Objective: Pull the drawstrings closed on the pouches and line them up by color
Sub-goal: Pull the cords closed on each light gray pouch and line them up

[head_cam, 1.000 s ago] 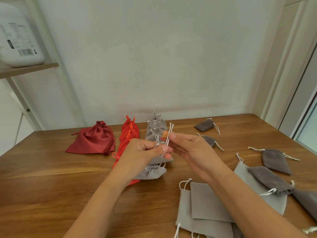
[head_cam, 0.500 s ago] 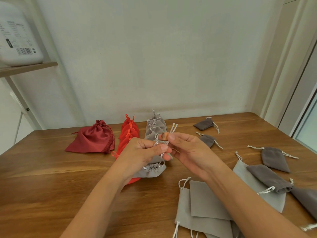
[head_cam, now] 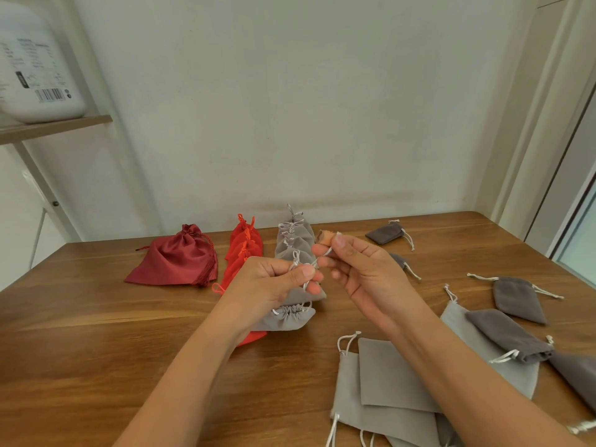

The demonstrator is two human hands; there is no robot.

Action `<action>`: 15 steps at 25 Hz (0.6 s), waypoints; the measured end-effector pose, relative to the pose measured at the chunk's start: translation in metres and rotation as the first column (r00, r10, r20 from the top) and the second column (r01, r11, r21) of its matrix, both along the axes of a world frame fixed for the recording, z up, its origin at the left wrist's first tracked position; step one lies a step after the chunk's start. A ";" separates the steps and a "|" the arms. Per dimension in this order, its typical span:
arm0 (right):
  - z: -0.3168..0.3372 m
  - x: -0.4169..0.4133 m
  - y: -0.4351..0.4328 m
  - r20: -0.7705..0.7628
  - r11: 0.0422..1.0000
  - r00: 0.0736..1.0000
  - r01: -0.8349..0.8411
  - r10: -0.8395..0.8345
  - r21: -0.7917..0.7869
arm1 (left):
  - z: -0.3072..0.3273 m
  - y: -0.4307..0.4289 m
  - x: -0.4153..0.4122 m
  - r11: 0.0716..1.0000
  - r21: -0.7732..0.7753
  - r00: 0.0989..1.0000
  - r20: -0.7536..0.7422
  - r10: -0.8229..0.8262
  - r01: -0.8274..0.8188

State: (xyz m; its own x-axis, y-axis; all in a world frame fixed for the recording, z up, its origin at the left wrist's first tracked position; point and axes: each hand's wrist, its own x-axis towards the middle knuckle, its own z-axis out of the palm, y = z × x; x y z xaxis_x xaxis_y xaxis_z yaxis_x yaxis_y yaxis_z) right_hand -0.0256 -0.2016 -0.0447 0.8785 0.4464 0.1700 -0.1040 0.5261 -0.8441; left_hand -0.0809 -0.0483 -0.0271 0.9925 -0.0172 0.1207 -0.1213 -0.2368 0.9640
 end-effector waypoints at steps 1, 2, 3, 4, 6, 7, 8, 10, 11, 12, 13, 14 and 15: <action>-0.001 0.001 -0.001 0.028 1.000 1.000 0.008 -0.008 -0.007 | -0.002 0.002 0.002 1.000 0.021 1.000 0.018 0.021 -0.021; -0.001 0.003 -0.002 0.038 1.000 0.999 0.008 -0.008 0.006 | -0.004 0.005 0.005 0.999 0.018 0.999 0.037 0.039 -0.039; -0.001 0.005 -0.004 0.021 0.999 1.000 0.002 -0.002 0.039 | -0.007 0.009 0.008 0.999 -0.010 0.997 0.056 0.054 -0.054; 0.000 0.007 -0.006 -0.016 0.996 1.000 -0.006 0.008 0.089 | -0.009 0.012 0.011 0.995 -0.073 0.994 0.074 0.077 -0.072; 0.001 0.010 -0.009 -0.100 0.988 0.995 0.009 0.007 0.156 | -0.010 0.017 0.016 0.941 -0.324 0.987 0.085 0.137 -0.103; 0.001 0.011 -0.010 -0.128 0.989 0.992 0.032 -0.013 0.145 | -0.009 0.018 0.018 0.881 -0.462 0.986 0.073 0.149 -0.099; 0.002 0.012 -0.011 -0.141 0.992 0.989 0.052 -0.035 0.118 | -0.008 0.018 0.018 0.815 -0.573 0.988 0.058 0.143 -0.084; 0.002 0.013 -0.014 -0.135 0.995 0.989 0.074 -0.066 0.060 | -0.006 0.017 0.018 0.714 -0.698 0.992 0.038 0.118 -0.058; 0.002 0.014 -0.017 -0.128 0.995 0.989 0.086 -0.080 0.042 | -0.007 0.017 0.019 0.693 -0.718 0.993 0.022 0.117 -0.066; 0.003 0.015 -0.020 -0.123 0.994 0.988 0.102 -0.097 0.037 | -0.006 0.018 0.020 0.688 -0.721 0.993 0.001 0.120 -0.083; 0.005 0.016 -0.023 -0.119 0.992 0.986 0.120 -0.115 0.038 | -0.005 0.018 0.020 0.689 -0.719 0.993 -0.017 0.115 -0.092; 0.007 0.017 -0.026 -0.115 0.990 0.985 0.136 -0.130 0.042 | -0.003 0.017 0.019 0.696 -0.711 0.994 -0.030 0.105 -0.095; 0.008 0.018 -0.027 -0.108 0.988 0.984 0.149 -0.143 0.042 | -0.002 0.017 0.020 0.710 -0.698 0.995 -0.042 0.090 -0.094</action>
